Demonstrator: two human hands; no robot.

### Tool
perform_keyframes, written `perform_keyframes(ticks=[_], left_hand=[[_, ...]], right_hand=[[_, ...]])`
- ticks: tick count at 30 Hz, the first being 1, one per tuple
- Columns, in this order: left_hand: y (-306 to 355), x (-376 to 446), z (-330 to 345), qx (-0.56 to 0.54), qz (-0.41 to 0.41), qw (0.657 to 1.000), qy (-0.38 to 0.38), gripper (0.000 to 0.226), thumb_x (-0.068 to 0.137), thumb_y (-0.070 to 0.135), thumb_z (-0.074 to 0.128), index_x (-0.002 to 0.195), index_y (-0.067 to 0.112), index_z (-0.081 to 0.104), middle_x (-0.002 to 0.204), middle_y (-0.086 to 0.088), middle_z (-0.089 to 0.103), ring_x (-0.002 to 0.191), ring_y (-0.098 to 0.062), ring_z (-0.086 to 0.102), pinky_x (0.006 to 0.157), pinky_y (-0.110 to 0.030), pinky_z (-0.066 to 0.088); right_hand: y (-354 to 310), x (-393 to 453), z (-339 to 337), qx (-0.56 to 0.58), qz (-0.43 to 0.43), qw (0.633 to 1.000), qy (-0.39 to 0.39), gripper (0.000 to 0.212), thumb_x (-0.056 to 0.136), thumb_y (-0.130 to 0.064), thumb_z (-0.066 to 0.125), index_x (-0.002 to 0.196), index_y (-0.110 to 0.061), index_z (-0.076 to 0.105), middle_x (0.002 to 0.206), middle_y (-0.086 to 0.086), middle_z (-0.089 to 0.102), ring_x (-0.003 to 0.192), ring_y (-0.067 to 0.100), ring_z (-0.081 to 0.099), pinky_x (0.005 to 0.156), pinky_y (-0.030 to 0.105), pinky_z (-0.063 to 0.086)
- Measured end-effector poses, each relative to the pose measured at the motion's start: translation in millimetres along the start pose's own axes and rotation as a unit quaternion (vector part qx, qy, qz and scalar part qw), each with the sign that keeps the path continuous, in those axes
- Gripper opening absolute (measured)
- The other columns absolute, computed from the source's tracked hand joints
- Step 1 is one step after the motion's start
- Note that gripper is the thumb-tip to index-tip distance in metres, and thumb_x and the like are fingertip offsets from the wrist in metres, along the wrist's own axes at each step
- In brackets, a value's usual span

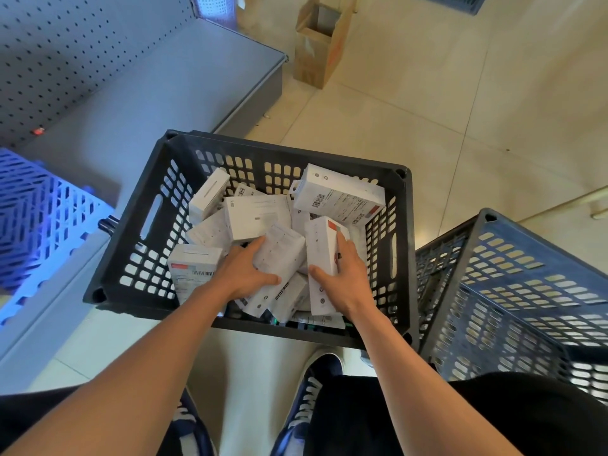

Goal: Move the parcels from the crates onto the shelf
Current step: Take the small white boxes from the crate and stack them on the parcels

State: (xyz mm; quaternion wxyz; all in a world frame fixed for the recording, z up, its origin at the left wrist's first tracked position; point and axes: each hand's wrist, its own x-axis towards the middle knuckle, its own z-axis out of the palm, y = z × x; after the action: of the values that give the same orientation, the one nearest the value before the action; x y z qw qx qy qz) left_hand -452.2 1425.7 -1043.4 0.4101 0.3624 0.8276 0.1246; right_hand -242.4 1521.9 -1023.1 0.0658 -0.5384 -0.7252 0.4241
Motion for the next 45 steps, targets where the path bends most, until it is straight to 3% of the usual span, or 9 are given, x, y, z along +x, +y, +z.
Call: perform_keyframes(ticks=[5,10,15,19,24,30,34,41,45], left_hand=[[13.6,-27.3,-20.0,-0.003,0.014,0.998,0.064,0.107,0.074,0.058,0.079,0.157,0.046,0.012,0.137,0.000,0.032,0.123,-0.023,0.043,0.099,-0.048,0.048],[23.3,-62.0,-51.2,-0.002,0.059,0.985,0.161,0.098,0.082,0.060,0.072,0.158,0.045,0.013,0.143,-0.002,0.029,0.132,-0.023,0.035,0.105,-0.044,0.043],[15.1,-102.3,-78.5,-0.038,0.033,0.966,0.253,0.093,0.082,0.068,0.067,0.156,0.045,0.016,0.149,0.000,0.029,0.136,-0.025,0.036,0.106,-0.051,0.047],[2.9,-134.8,-95.3,-0.062,0.012,0.962,0.266,0.094,0.071,0.079,0.061,0.151,0.048,0.023,0.142,0.002,0.036,0.128,-0.027,0.045,0.095,-0.054,0.055],[-17.0,-196.2,-111.2,-0.095,-0.019,0.953,0.289,0.092,0.068,0.076,0.063,0.148,0.052,0.023,0.132,0.004,0.033,0.121,-0.029,0.046,0.082,-0.053,0.060],[-44.5,-274.4,-126.3,-0.141,-0.044,0.936,0.319,0.095,0.068,0.070,0.069,0.152,0.046,0.031,0.126,-0.005,0.042,0.122,-0.032,0.051,0.088,-0.042,0.058],[-58.8,-323.1,-141.5,-0.193,-0.053,0.917,0.345,0.099,0.061,0.072,0.070,0.150,0.048,0.035,0.125,-0.001,0.046,0.113,-0.030,0.058,0.073,-0.041,0.063],[-95.3,-386.3,-168.6,-0.237,-0.064,0.882,0.402,0.082,0.054,0.073,0.067,0.130,0.052,0.047,0.116,-0.004,0.053,0.104,-0.032,0.063,0.078,-0.045,0.062],[-120.1,-414.5,-177.2,-0.237,-0.083,0.869,0.427,0.097,0.057,0.074,0.067,0.146,0.048,0.040,0.130,-0.004,0.054,0.109,-0.029,0.063,0.086,-0.047,0.059]], right_hand=[[-20.7,-5.3,-12.8,0.016,-0.022,0.999,0.037,0.099,0.067,-0.073,0.063,0.151,-0.053,0.014,0.154,-0.009,0.034,0.142,0.026,0.038,0.101,0.064,0.048],[-60.8,-8.5,-27.8,0.027,-0.062,0.996,0.063,0.097,0.069,-0.069,0.065,0.151,-0.055,0.016,0.155,-0.009,0.034,0.143,0.027,0.037,0.095,0.066,0.050],[-109.0,-39.8,-39.7,-0.016,-0.120,0.989,0.081,0.093,0.083,-0.053,0.070,0.159,-0.039,0.018,0.168,-0.005,0.018,0.153,0.026,0.018,0.117,0.063,0.027],[-125.3,-67.4,-32.5,-0.036,-0.134,0.986,0.094,0.090,0.088,-0.052,0.068,0.160,-0.037,0.017,0.169,-0.004,0.015,0.153,0.027,0.018,0.119,0.061,0.024],[-149.1,-118.9,-13.4,-0.067,-0.176,0.980,0.071,0.088,0.087,-0.054,0.066,0.159,-0.036,0.018,0.166,-0.004,0.021,0.147,0.031,0.027,0.113,0.061,0.033],[-191.1,-178.1,-4.8,-0.098,-0.231,0.966,0.057,0.087,0.089,-0.049,0.069,0.159,-0.035,0.019,0.168,-0.003,0.017,0.150,0.030,0.021,0.116,0.062,0.028],[-230.8,-206.3,2.5,-0.097,-0.263,0.959,0.038,0.090,0.084,-0.051,0.070,0.158,-0.034,0.021,0.164,0.000,0.027,0.144,0.033,0.030,0.110,0.063,0.035],[-285.0,-240.3,37.2,-0.062,-0.343,0.937,0.014,0.092,0.077,-0.056,0.071,0.156,-0.037,0.028,0.159,-0.003,0.035,0.138,0.030,0.040,0.105,0.056,0.043],[-303.2,-253.2,62.9,-0.005,-0.397,0.918,-0.017,0.089,0.071,-0.066,0.064,0.151,-0.047,0.029,0.145,-0.010,0.044,0.129,0.028,0.048,0.093,0.057,0.053]])
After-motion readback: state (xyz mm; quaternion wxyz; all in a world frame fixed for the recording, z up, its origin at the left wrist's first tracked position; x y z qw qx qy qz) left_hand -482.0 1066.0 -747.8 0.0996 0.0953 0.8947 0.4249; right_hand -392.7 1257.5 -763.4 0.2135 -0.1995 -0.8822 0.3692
